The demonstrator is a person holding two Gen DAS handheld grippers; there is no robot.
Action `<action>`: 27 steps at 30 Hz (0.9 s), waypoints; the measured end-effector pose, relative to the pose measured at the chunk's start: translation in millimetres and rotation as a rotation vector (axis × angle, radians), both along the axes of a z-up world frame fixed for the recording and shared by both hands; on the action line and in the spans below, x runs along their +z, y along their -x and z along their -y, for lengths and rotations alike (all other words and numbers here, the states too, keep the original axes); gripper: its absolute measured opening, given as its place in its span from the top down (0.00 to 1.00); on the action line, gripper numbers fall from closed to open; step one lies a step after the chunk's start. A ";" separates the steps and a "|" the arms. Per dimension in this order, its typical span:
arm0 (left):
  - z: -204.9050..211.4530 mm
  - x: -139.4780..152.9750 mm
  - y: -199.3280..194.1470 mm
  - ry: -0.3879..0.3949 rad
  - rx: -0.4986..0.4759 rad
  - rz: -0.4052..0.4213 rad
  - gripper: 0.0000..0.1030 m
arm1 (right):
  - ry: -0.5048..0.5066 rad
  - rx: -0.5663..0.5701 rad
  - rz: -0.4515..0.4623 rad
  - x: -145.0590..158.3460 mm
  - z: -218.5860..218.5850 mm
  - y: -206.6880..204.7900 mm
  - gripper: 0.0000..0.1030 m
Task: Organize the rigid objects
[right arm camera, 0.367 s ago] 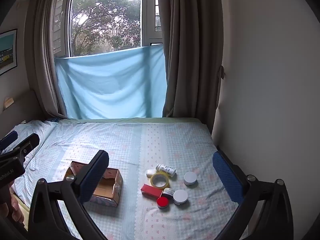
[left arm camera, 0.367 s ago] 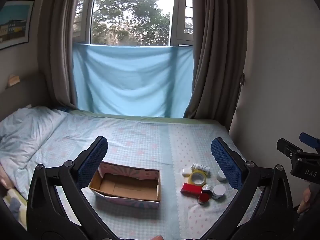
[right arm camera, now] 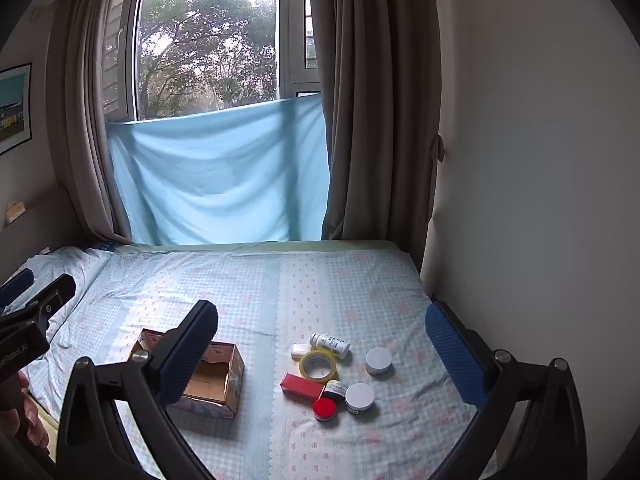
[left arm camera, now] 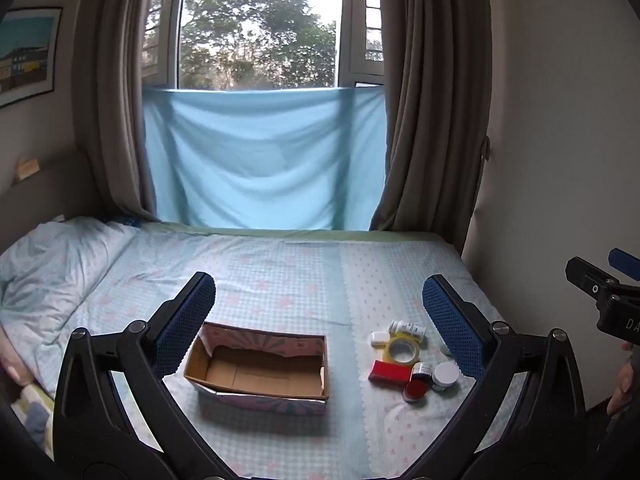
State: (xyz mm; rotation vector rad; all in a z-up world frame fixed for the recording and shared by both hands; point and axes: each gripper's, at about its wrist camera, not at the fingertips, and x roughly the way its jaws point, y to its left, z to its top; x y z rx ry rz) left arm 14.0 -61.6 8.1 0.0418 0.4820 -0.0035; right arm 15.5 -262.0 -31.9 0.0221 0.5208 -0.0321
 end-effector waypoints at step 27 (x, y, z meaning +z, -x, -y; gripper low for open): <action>-45.5 -4.4 15.8 0.070 0.006 0.018 0.00 | -0.009 0.008 0.035 -0.9 -0.6 6.7 0.00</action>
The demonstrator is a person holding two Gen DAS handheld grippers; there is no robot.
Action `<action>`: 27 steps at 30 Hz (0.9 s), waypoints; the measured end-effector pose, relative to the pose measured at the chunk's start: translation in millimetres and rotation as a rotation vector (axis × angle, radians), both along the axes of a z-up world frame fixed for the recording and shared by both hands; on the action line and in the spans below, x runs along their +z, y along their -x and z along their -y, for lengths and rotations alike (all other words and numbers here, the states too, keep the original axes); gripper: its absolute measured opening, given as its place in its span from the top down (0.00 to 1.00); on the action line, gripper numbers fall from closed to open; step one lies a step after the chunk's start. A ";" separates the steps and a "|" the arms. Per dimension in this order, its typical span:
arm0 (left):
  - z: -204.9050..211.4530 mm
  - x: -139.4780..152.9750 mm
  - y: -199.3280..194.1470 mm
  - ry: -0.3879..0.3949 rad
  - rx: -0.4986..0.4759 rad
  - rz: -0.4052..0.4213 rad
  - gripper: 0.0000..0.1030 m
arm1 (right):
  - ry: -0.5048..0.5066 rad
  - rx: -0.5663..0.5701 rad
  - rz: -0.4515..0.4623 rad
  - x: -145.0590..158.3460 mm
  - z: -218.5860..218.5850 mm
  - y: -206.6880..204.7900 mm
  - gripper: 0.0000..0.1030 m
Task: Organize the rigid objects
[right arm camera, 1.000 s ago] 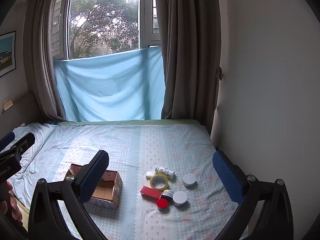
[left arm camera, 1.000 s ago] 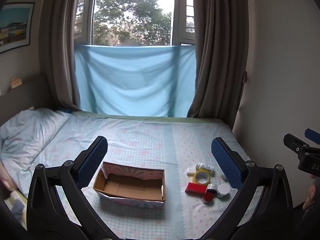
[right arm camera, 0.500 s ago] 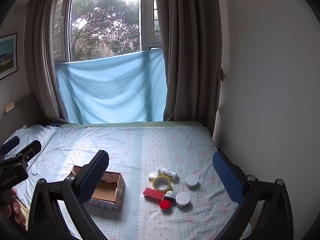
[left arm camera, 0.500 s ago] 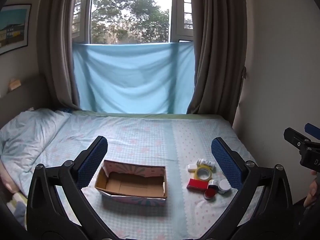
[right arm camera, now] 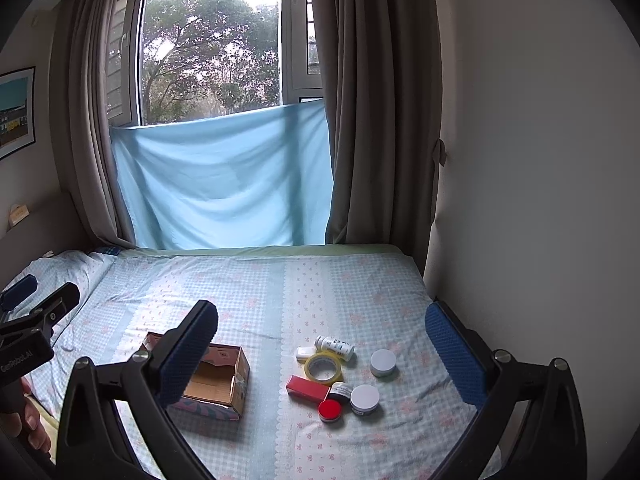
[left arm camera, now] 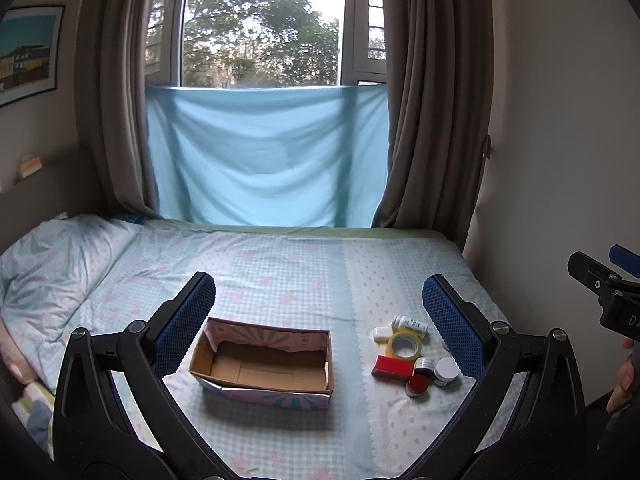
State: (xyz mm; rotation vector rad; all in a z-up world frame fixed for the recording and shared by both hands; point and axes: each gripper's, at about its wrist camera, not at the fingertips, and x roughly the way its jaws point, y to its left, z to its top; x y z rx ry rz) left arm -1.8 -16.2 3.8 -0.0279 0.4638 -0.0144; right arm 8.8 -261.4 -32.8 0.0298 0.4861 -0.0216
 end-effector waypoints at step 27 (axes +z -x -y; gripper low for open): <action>-4.7 -3.2 -5.9 0.004 -0.022 -0.028 0.00 | 0.005 0.011 -0.004 0.5 -6.8 -3.7 0.00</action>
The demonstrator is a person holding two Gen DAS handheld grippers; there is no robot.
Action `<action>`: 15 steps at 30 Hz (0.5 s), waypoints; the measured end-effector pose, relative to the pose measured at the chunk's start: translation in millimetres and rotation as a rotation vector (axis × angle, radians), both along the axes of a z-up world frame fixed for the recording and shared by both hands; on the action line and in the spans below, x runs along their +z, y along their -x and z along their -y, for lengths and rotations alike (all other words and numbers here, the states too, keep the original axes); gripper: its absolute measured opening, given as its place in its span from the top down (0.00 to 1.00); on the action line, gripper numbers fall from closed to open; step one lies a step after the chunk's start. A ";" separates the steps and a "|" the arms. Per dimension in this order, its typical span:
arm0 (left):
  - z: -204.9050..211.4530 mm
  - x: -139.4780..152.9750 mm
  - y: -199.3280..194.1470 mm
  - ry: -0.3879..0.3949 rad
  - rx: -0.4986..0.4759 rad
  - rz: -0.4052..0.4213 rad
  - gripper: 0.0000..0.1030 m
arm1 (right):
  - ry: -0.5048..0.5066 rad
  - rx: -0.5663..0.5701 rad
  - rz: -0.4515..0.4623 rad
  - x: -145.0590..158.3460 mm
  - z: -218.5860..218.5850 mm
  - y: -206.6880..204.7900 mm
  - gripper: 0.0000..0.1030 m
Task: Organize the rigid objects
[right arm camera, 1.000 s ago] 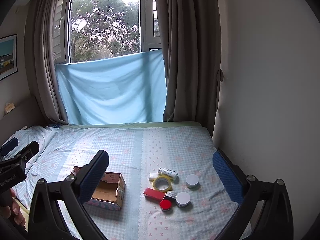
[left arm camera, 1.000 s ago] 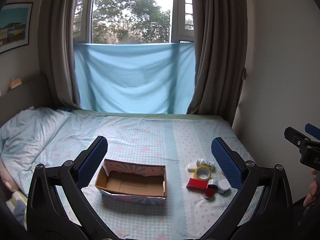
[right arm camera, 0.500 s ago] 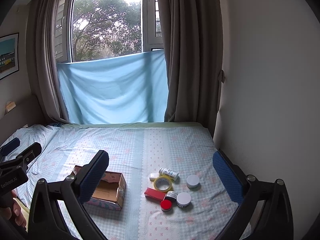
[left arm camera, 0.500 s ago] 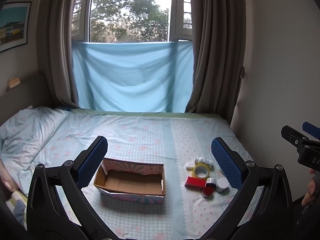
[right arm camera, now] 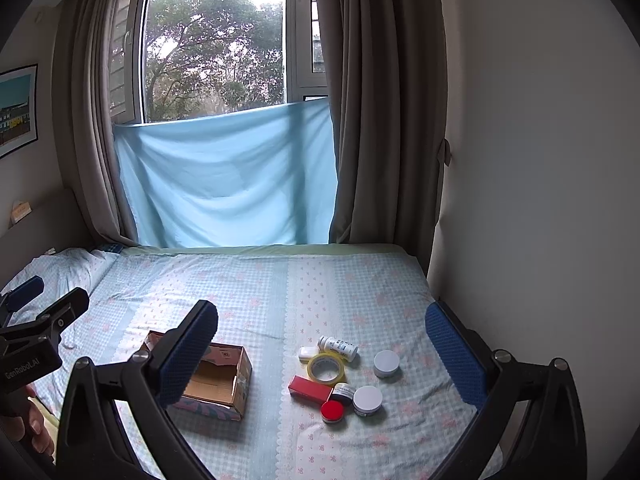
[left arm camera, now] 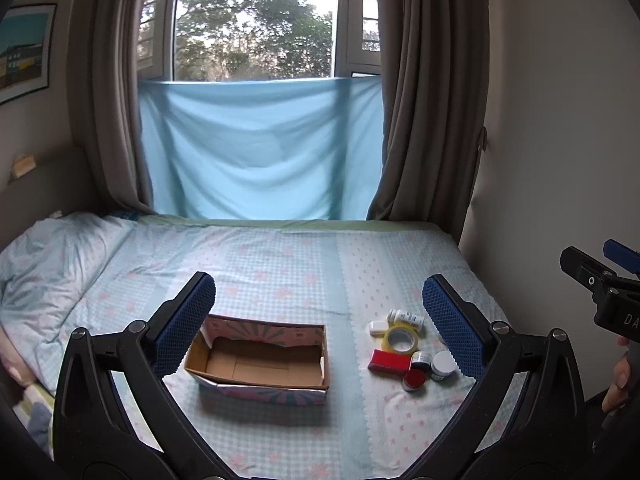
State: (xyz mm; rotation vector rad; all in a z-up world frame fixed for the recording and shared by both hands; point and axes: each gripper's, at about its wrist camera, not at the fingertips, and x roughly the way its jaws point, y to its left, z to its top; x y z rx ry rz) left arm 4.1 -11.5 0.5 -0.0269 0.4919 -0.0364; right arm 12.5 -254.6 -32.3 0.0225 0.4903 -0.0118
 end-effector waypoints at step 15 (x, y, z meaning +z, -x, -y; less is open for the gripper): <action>5.6 2.7 -1.1 0.010 -0.030 -0.006 0.00 | -0.006 -0.006 0.000 -0.3 -0.9 0.3 0.00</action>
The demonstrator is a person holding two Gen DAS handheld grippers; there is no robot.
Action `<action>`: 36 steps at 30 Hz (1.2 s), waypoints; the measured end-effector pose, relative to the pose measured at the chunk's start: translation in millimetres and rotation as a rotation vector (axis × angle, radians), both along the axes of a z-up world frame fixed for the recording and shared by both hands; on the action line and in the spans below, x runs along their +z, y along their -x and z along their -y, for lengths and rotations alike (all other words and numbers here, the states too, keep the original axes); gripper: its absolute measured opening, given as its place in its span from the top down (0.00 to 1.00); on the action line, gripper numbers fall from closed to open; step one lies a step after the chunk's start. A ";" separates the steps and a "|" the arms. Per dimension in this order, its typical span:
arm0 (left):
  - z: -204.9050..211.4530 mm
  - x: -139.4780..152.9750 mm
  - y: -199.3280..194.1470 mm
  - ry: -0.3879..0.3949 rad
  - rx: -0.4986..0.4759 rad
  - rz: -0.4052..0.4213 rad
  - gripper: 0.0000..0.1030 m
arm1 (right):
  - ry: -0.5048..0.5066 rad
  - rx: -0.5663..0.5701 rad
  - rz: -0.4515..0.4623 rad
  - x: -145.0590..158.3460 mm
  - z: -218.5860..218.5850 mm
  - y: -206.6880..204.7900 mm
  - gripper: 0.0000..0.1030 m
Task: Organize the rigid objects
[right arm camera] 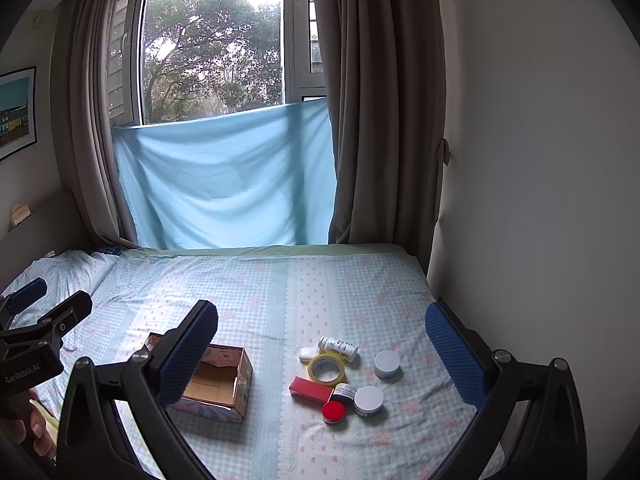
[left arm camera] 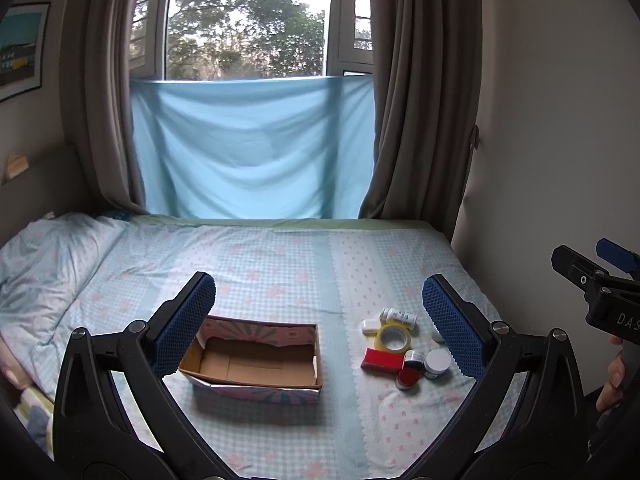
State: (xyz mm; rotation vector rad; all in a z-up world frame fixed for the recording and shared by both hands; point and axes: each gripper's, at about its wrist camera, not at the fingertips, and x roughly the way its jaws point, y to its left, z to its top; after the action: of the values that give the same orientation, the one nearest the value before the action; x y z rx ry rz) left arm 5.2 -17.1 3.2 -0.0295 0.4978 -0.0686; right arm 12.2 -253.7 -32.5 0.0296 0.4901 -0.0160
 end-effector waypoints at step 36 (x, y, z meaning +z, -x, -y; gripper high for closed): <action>-2.0 -39.7 -68.8 0.013 -0.156 -0.216 0.00 | -0.002 -0.144 -0.125 -33.1 11.9 -23.6 0.00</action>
State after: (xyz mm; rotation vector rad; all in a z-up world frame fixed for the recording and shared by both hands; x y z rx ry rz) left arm 74.0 -15.1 -36.5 -0.0109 0.7157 -0.2232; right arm 35.8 -265.6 -65.6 0.0660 0.6120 -0.1596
